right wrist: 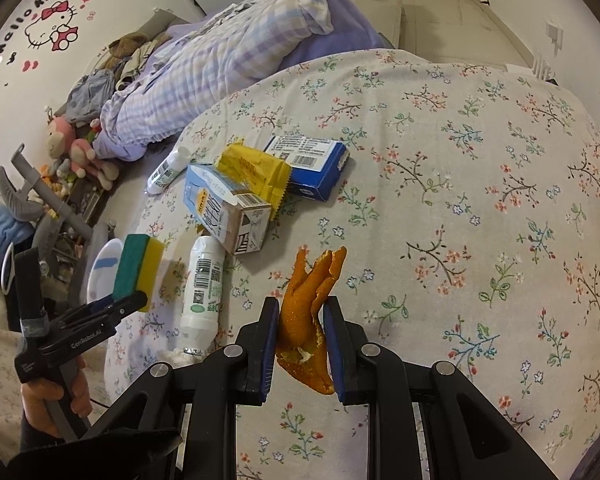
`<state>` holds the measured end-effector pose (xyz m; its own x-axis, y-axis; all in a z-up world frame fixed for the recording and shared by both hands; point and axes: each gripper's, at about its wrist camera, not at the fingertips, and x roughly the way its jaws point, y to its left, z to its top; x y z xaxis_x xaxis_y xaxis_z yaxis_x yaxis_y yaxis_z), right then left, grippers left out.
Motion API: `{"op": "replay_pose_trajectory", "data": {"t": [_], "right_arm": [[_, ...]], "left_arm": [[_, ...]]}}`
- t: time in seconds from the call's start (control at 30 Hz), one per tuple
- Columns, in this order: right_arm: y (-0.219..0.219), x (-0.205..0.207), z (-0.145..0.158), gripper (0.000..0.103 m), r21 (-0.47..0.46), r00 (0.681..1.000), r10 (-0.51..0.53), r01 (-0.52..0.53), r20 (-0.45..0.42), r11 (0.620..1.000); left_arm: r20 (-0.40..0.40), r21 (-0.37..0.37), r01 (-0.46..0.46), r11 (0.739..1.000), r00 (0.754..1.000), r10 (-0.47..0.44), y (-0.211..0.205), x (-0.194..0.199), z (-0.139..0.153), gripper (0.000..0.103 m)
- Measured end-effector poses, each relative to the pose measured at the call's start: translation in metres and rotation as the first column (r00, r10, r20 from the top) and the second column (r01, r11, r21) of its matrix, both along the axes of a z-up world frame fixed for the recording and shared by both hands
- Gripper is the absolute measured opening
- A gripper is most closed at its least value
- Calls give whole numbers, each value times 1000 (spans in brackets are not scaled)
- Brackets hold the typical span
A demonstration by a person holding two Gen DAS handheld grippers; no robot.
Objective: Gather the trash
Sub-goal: 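Carry the green sponge over the wastebasket with the left gripper and release it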
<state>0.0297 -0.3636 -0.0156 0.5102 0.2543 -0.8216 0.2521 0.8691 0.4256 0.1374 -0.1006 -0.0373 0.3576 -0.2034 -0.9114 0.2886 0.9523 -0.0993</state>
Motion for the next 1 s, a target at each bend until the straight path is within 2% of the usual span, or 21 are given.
{"op": "replay_pose_trajectory", "data": {"t": [0.53,1.0], "right_arm": [[64,45,15,23,9,995,89,-89,50,996],[147,92,22,24,48,976,202,-206,87,977]], "left_arm": [[20,-12,-123,992,992,123,78,8,5,57],[12,-23,-273,962,962,273,157,21,1,57]]}}
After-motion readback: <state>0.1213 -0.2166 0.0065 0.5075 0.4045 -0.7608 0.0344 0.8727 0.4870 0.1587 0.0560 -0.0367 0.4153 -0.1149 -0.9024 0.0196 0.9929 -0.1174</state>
